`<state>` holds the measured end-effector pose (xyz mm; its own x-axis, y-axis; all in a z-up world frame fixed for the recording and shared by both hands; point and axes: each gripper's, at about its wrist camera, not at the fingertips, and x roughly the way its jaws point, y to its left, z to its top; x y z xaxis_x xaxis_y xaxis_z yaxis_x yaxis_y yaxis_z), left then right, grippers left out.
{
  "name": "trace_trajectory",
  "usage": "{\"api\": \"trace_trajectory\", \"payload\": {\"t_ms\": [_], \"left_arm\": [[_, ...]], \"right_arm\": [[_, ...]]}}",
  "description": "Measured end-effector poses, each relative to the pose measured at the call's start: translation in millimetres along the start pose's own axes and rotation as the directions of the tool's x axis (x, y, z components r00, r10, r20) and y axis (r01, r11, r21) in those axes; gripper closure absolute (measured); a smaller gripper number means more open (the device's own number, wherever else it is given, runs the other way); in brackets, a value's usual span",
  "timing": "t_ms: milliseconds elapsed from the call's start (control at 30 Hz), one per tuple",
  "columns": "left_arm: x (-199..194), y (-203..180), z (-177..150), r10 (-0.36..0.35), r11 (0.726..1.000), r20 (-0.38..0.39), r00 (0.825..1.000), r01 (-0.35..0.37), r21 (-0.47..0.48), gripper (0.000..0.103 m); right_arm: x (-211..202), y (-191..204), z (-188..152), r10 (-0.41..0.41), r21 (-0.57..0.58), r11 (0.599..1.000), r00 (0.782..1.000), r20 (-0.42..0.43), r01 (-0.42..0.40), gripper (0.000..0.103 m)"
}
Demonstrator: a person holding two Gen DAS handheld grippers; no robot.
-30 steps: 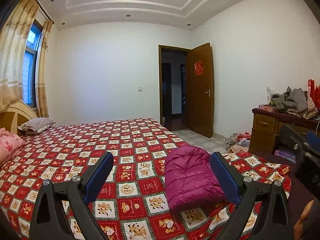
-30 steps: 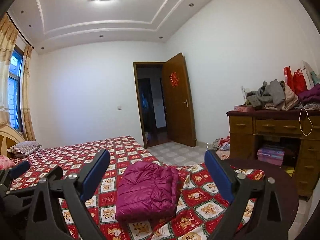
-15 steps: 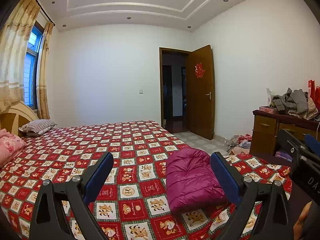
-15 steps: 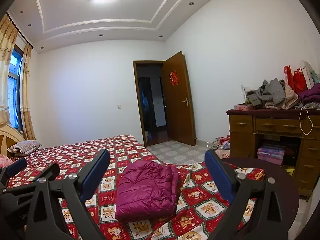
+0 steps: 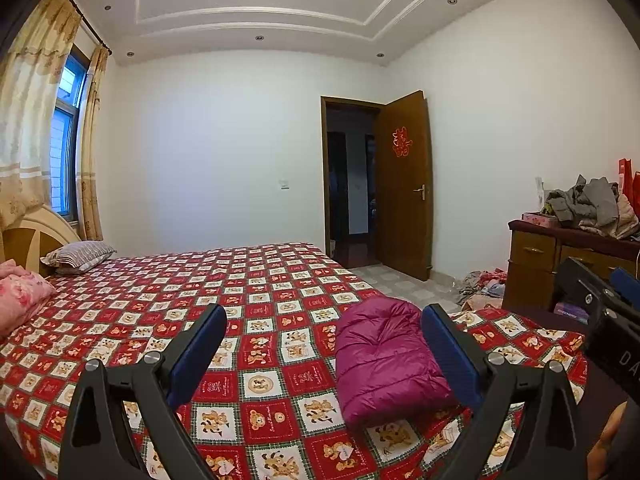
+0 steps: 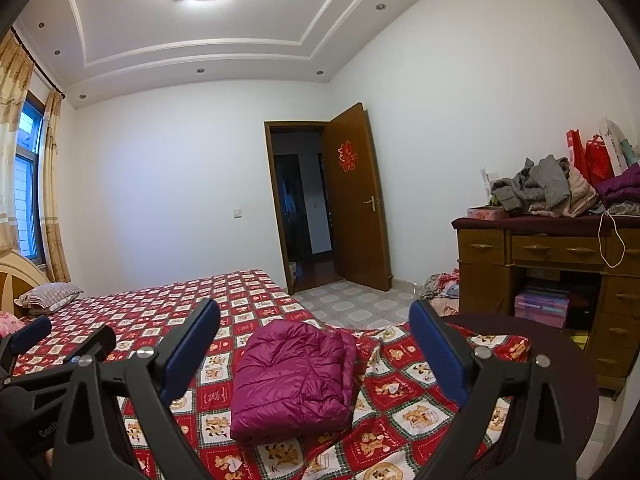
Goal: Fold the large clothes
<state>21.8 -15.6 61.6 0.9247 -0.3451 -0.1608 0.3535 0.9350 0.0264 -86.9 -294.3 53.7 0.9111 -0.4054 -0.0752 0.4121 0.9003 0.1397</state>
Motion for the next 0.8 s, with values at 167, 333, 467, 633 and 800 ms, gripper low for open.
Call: {"api": "trace_trajectory", "payload": {"t_ms": [167,333,467,633,800], "left_arm": [[3.5,-0.4,0.2,0.01,1.0,-0.014,1.0,-0.01,-0.006,0.005],[11.8,1.8,0.4,0.022,1.0,-0.039,0.999,-0.023,-0.013,0.005],[17.0,6.7,-1.9,-0.024,0.999,-0.063,0.998,0.021,-0.036,0.005],[18.9,3.4,-5.4,-0.033,0.999,-0.081,0.996,0.031,-0.017,0.005],[22.6,1.9,-6.4,-0.027,1.0,-0.103,0.994,0.027,-0.008,0.005]], "right_arm": [[1.0,-0.5,0.5,0.0,-0.005,1.0,1.0,-0.004,0.0,0.006],[1.3,1.0,-0.3,-0.002,-0.012,1.0,1.0,-0.005,0.002,0.006],[2.8,1.6,-0.7,0.0,-0.012,1.0,1.0,-0.013,0.0,0.006],[2.7,2.6,-0.7,0.003,-0.014,1.0,1.0,-0.021,-0.003,0.006],[3.3,4.3,-1.6,-0.001,-0.018,1.0,1.0,-0.023,0.0,0.004]]}}
